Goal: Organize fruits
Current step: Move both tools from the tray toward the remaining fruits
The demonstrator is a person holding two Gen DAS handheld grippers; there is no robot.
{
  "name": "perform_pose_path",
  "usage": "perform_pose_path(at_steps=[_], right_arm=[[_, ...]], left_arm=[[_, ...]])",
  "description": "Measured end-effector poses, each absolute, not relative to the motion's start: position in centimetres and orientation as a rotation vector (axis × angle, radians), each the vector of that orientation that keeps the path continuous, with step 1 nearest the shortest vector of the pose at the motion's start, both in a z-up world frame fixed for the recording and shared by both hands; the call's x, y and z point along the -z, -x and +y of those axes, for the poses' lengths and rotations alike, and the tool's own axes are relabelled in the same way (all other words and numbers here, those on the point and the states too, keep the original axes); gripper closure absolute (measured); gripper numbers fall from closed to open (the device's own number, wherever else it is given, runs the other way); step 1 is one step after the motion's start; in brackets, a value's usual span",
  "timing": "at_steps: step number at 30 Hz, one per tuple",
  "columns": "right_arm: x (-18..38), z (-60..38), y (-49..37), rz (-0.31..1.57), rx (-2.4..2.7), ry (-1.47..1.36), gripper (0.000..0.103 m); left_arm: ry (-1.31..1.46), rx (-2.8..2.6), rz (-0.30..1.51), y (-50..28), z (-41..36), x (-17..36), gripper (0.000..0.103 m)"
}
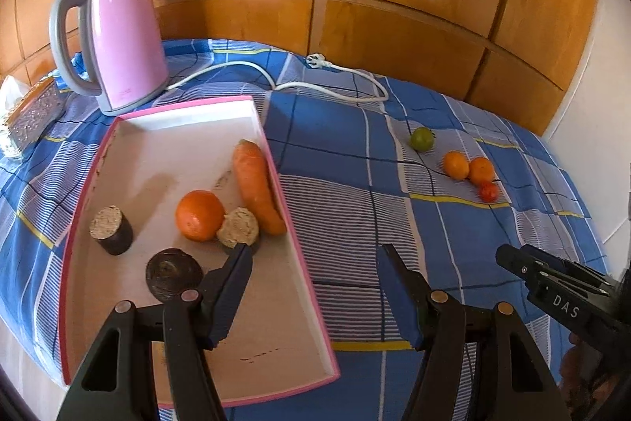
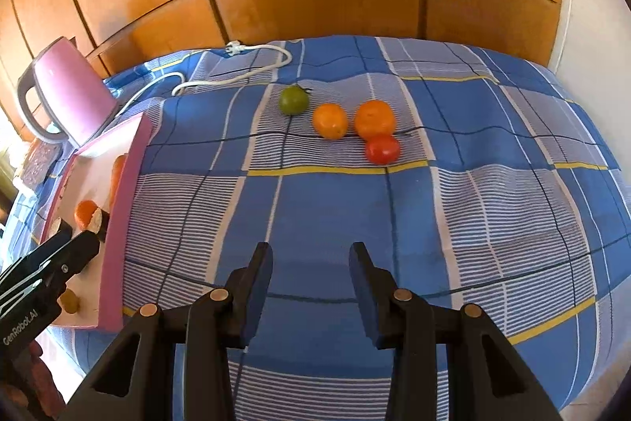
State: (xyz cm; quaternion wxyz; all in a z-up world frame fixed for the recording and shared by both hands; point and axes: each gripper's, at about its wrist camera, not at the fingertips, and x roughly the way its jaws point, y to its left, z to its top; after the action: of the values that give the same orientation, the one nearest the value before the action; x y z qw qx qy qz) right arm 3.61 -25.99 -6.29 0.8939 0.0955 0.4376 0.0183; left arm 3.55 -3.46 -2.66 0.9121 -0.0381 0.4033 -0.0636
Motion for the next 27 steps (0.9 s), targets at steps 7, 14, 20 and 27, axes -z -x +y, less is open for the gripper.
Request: perform_pose_path(at_steps=[7, 14, 20, 27], right_arm=[[6.5, -27.0, -3.6, 0.912, -0.011, -0.213, 0.062], [6.9, -27.6, -3.6, 0.92, 0.005, -0.223, 0.062], [7.3, -28.4, -3.7, 0.929, 0.025, -0.235, 0.062], [7.7, -29.4, -3.9, 0.938, 0.048, -0.251, 0.062]], left_arm=[[0.067, 0.151, 0.836, -3.7, -4.5, 2.8, 0.037], [0.059, 0.166, 0.851, -4.0, -5.3, 3.2, 0.037], [0.039, 0.184, 0.856, -4.2, -6.3, 3.4, 0.037], [0.018, 0.204, 0.861, -4.7, -7.6, 3.7, 0.037]])
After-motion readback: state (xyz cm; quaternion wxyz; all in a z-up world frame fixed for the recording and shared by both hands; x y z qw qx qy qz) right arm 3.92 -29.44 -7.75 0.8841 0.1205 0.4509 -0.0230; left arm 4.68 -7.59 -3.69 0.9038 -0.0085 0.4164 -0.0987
